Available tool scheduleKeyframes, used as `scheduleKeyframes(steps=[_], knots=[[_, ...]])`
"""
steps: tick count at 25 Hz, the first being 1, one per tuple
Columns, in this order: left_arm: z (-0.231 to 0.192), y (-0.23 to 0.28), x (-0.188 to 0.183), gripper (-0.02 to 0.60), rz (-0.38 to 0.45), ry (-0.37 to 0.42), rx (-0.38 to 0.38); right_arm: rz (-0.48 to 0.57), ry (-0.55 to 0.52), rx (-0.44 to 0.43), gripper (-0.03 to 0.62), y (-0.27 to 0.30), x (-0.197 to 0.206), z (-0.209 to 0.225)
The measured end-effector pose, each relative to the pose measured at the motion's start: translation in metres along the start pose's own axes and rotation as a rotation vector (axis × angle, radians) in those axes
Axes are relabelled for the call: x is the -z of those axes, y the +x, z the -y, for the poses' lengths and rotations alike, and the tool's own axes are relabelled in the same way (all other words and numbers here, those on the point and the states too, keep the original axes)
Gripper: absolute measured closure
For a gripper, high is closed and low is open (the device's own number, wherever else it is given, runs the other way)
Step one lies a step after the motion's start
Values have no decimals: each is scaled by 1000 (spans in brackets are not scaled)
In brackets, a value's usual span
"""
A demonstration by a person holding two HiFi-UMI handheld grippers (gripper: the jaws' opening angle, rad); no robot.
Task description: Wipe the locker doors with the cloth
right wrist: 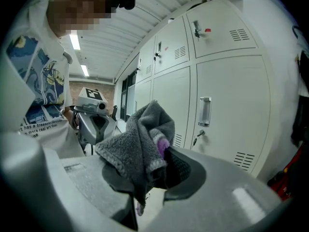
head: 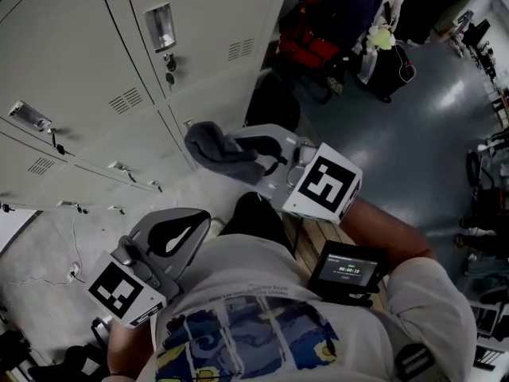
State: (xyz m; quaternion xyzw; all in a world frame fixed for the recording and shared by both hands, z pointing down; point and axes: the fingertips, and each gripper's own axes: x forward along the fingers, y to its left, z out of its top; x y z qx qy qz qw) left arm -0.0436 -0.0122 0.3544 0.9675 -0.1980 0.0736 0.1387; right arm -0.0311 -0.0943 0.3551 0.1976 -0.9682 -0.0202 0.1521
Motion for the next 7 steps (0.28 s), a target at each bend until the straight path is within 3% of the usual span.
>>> scheduleKeyframes(steps=[7], knots=[[5,-4,17,578,2,-64,54,-33,9,55,490,-14,16,-15]])
